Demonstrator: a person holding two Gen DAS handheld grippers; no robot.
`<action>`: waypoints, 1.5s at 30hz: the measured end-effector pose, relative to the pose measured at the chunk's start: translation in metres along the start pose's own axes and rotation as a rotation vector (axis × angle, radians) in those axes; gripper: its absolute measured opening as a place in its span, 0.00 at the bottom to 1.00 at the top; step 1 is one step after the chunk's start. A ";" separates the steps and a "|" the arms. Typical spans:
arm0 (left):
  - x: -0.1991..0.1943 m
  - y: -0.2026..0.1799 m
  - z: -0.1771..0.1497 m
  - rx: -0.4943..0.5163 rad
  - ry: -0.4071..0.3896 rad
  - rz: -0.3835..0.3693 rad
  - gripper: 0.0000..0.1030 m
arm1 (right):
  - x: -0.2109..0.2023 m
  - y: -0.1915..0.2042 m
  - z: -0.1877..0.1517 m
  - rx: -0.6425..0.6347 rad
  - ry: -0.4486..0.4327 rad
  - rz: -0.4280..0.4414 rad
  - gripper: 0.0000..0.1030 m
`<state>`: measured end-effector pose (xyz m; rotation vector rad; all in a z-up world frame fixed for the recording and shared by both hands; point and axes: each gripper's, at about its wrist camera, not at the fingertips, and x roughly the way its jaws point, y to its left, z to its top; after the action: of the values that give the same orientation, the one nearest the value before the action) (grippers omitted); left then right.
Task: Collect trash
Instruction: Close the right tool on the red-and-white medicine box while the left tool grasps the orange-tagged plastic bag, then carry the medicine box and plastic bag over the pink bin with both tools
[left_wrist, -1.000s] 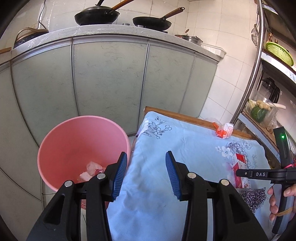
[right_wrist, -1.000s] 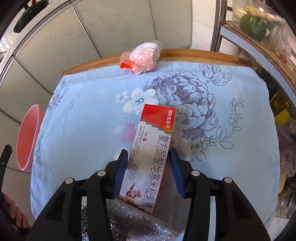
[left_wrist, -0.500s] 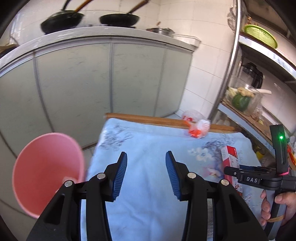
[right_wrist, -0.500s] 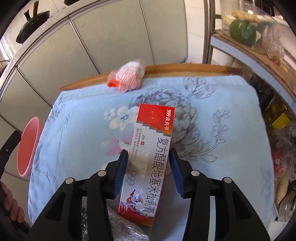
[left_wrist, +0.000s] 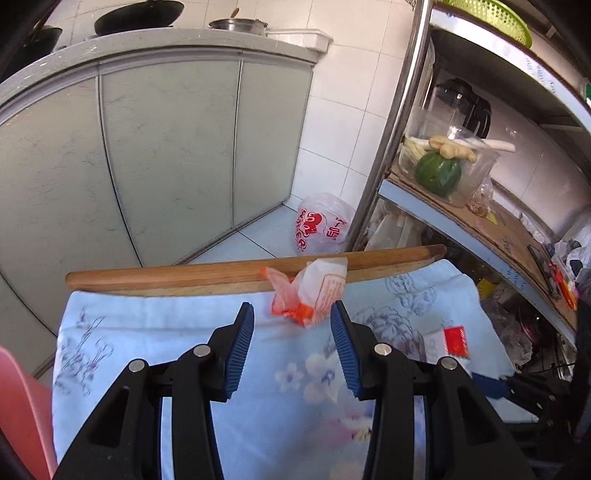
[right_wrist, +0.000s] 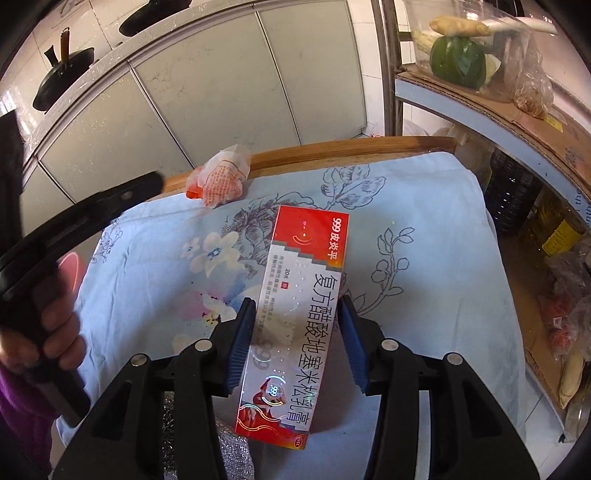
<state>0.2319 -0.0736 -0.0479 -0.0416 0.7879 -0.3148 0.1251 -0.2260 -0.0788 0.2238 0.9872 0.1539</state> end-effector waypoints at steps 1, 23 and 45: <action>0.008 -0.001 0.003 -0.003 0.008 -0.002 0.41 | 0.000 0.000 0.000 0.001 -0.003 0.003 0.45; 0.066 -0.023 0.010 -0.017 0.072 -0.047 0.41 | 0.002 -0.008 0.000 0.030 0.005 0.024 0.45; -0.053 -0.014 -0.006 0.021 -0.129 0.001 0.21 | -0.024 0.011 -0.005 -0.047 -0.075 0.054 0.42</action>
<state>0.1896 -0.0707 -0.0135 -0.0415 0.6571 -0.3160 0.1076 -0.2206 -0.0591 0.2115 0.9024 0.2164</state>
